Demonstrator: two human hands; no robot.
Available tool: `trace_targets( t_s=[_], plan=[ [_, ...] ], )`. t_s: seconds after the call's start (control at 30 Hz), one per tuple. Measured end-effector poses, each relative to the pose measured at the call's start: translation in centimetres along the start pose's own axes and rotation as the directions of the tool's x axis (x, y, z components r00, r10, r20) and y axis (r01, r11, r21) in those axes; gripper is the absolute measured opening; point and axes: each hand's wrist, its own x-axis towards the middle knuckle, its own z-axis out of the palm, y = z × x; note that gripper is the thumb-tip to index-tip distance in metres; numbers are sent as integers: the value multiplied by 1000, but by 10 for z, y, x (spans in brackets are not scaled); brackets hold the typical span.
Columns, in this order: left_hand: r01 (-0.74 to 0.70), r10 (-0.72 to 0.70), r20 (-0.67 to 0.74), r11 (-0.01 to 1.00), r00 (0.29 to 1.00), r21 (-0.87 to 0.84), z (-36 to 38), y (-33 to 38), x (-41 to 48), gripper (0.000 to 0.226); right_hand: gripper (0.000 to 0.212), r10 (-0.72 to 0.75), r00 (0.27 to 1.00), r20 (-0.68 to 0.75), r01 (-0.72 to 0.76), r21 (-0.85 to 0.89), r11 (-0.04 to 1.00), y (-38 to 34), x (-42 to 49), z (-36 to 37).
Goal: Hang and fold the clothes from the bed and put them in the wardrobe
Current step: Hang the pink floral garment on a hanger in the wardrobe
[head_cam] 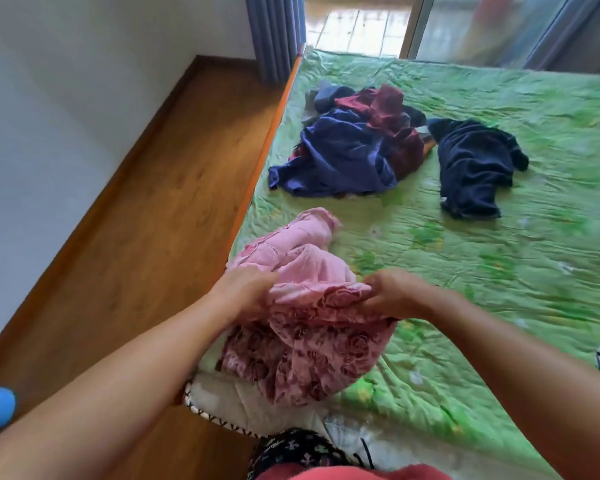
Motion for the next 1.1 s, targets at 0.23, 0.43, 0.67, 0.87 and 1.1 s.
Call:
trace_targets(
  t_s=[0.23, 0.43, 0.67, 0.87, 1.1],
  plan=[
    [75, -68, -278, 997, 958, 14, -145, 3, -20, 24, 39, -25, 956, -294, 11, -48, 999, -15, -71, -100],
    [39, -38, -458, 999, 888, -9, -272, 17, -38, 28, 35, -65, 869, -491, -45, -209, 977, -24, -141, -193],
    [-29, 19, -528, 1000, 849, -12, -343, 31, -43, 39, 59, -74, 758, -648, -254, -398, 882, -21, -194, -256],
    [-143, 21, -366, 940, 930, -310, -349, 60, -37, 30, 29, -71, 694, -716, -274, -354, 894, 3, -210, -258],
    [-198, 169, -104, 800, 980, -567, -328, 94, -33, 21, 11, -139, 624, -769, -253, -367, 895, 14, -216, -256]
  ],
)
